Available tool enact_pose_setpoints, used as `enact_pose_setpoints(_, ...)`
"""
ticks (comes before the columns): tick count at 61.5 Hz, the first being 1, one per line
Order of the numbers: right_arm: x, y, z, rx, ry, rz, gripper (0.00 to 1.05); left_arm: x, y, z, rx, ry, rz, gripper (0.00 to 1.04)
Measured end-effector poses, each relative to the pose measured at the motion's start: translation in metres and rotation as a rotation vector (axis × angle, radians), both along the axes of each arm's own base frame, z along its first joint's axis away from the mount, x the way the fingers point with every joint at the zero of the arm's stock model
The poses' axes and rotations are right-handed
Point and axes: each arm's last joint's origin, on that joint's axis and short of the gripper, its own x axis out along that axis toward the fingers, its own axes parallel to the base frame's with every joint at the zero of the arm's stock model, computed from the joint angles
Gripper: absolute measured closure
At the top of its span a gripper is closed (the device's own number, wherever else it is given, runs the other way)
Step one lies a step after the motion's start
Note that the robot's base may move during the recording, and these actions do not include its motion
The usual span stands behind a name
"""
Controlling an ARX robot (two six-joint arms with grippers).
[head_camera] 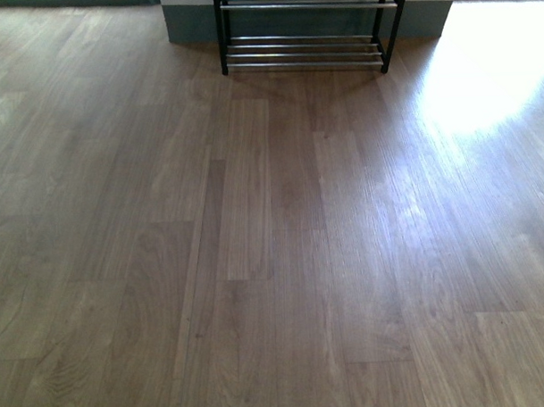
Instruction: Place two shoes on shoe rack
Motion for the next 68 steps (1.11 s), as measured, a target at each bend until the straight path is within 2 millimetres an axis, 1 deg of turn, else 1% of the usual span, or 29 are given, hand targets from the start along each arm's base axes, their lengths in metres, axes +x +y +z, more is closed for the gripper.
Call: enact_pose_setpoints(68,0.0000,0.0000,0.0000,0.000,0.000,0.000,0.09,0.0000,0.0000,0.0000,0.000,0.000,0.000,0.09)
